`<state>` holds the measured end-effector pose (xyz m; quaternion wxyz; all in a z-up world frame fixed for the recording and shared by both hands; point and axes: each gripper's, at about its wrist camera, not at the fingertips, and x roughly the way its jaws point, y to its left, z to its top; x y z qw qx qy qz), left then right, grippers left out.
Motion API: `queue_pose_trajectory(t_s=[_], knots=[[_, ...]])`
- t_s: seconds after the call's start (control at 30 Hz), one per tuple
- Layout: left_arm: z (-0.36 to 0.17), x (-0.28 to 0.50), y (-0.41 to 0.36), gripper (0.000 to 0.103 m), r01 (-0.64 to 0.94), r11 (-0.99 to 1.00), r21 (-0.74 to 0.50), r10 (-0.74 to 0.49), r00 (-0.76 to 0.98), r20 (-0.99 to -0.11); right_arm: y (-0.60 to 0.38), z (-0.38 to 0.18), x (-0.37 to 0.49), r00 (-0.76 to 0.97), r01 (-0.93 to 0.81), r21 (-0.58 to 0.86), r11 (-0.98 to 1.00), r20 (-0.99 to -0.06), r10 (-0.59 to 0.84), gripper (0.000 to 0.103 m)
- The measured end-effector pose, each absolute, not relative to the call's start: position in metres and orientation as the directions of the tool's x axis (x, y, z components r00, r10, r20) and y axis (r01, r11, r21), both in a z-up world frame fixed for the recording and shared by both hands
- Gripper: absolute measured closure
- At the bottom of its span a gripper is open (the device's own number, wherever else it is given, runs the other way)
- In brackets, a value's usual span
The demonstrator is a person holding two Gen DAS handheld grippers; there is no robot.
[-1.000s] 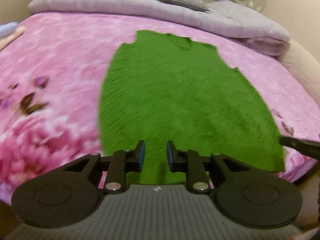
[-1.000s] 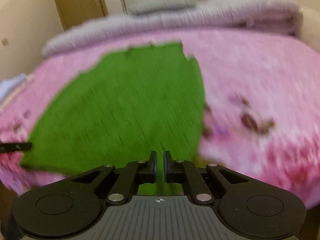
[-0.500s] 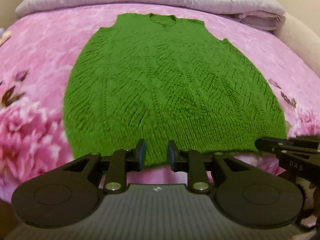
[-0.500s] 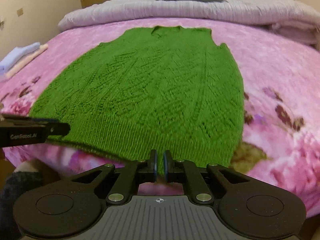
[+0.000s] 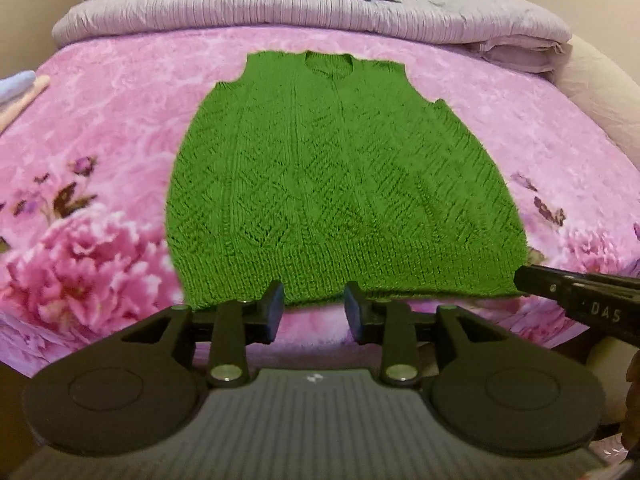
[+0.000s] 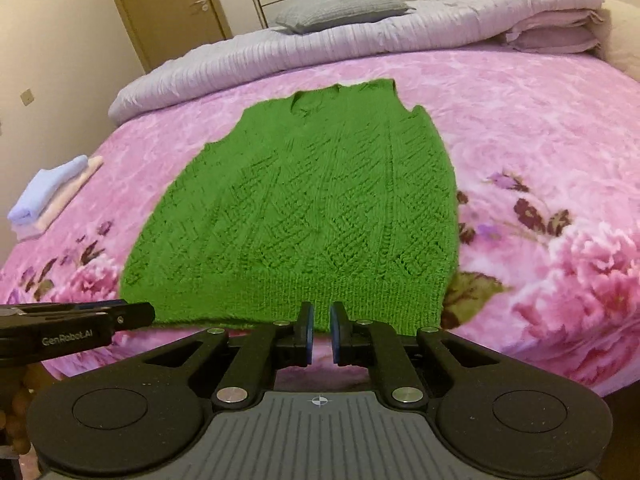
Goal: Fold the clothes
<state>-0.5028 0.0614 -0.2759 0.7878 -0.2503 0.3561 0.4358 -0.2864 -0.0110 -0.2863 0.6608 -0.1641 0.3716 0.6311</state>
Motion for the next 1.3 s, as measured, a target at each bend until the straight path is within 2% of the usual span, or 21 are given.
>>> queue_pose_trajectory(t_s=[0.53, 1.3], knots=[[-0.265, -0.504, 0.035, 0.074, -0.855, 0.516, -0.062, 0.521, 0.370, -0.770, -0.032, -0.275, -0.296, -0.064, -0.955, 0.254, 0.155, -0.685, 0.726, 0.093], [-0.262, -0.516, 0.025, 0.072, -0.861, 0.499, -0.101, 0.523, 0.392, -0.756, -0.040, -0.266, -0.306, -0.050, -0.964, 0.229, 0.137, -0.658, 0.751, 0.093]])
